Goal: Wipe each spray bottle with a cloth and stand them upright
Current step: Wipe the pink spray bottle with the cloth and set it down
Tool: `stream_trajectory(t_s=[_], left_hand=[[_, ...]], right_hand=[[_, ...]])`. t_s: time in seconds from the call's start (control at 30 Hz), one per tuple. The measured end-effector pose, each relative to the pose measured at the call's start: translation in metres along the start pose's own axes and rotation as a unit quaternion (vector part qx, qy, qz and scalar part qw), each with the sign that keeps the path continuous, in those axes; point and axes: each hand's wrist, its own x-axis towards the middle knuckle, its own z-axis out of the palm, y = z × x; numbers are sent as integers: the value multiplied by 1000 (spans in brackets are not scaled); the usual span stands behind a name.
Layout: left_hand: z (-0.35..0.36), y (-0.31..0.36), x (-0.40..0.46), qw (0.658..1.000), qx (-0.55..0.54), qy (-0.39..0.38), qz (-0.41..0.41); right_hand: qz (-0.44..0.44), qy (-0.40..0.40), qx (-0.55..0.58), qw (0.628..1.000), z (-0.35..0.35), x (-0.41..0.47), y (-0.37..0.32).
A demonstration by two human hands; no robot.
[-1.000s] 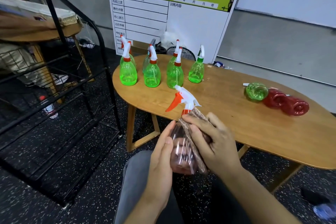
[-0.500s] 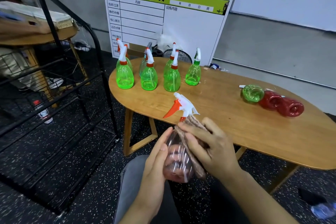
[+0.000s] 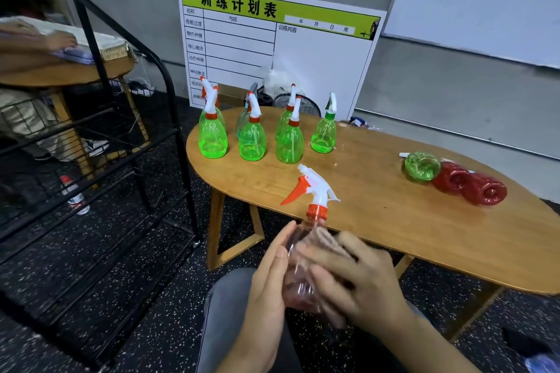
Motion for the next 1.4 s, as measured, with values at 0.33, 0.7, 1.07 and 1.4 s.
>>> stream_trajectory(t_s=[0.33, 0.7, 1.07, 1.4], left_hand=[[-3, -5, 2, 998, 12, -47, 35], [-2, -8, 3, 999, 6, -39, 20], [-6, -12, 6, 999, 22, 3, 43], [1, -11, 4, 993, 86, 10, 79]], right_hand=[[162, 80, 138, 974, -3, 19, 0], [205, 59, 157, 964, -4, 14, 5], [-77, -54, -4, 996, 3, -28, -11], [104, 53, 23, 993, 3, 12, 6]])
